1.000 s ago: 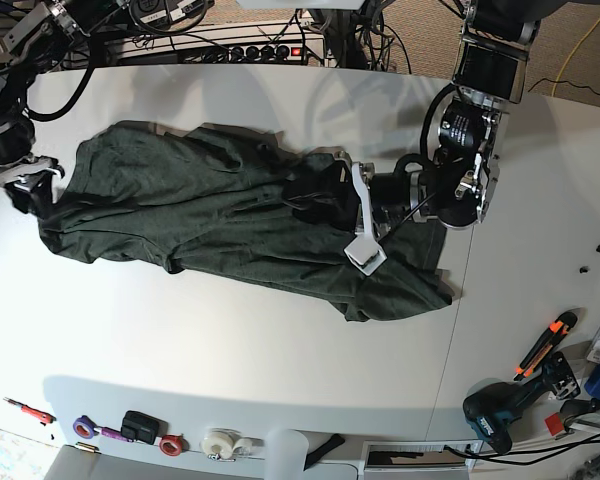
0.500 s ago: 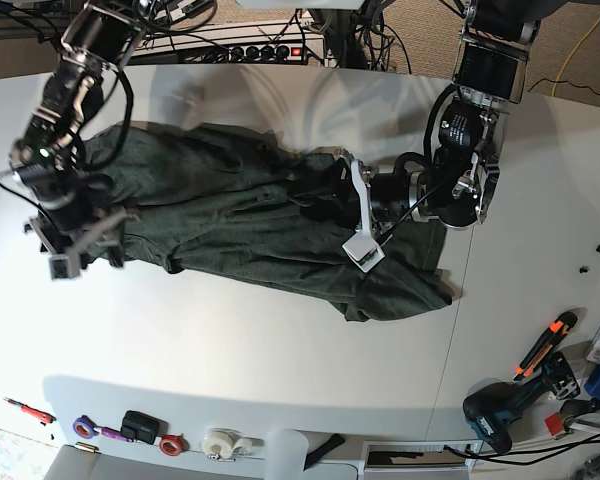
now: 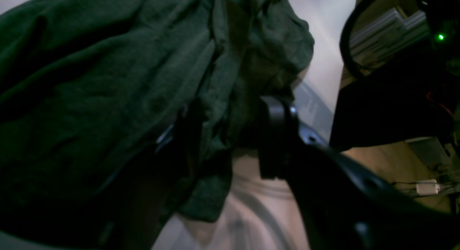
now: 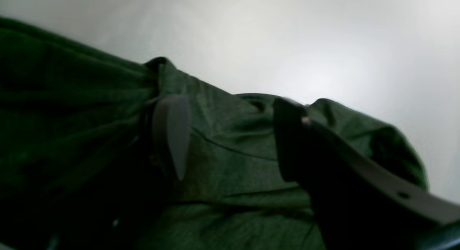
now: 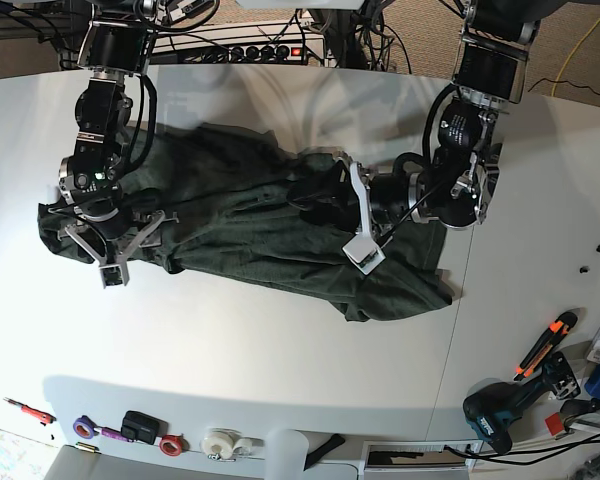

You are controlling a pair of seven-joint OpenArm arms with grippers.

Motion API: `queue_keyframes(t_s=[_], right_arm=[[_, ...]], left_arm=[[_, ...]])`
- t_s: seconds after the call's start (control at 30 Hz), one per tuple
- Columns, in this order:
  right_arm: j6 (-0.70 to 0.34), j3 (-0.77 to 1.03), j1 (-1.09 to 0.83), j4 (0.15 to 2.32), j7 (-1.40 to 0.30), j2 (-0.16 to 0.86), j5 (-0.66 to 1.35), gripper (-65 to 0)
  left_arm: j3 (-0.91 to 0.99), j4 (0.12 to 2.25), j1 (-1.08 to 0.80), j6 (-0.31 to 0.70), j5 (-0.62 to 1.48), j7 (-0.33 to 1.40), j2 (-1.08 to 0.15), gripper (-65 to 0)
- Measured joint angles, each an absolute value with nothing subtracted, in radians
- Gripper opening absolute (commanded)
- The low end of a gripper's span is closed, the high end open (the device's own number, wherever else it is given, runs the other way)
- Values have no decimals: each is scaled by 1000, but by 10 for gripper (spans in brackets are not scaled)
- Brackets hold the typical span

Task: Layout the t-shirt on the table in an organized manner, then fold the t-shirt properly
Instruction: 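Move the right gripper onto the shirt's end and grasp it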

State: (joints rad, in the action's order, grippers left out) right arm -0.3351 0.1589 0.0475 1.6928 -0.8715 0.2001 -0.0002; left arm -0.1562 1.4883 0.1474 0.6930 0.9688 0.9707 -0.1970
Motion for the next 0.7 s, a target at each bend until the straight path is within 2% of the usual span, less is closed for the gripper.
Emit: queue_keyframes(t_s=[0.17,0.3,0.7], right_arm=[[-331,157,47,1693,-871,200,17,-289],[-346,155,47,1693,-863,199,107,-289],[-346,155,47,1595,-828,168,102,-289]], left_arm=[[-156,1488,147,693,969,971,-197,-383],[-156,1488,147,693,969,970,-197,-383],[-156,1488,147,693,969,966,-197,-383]])
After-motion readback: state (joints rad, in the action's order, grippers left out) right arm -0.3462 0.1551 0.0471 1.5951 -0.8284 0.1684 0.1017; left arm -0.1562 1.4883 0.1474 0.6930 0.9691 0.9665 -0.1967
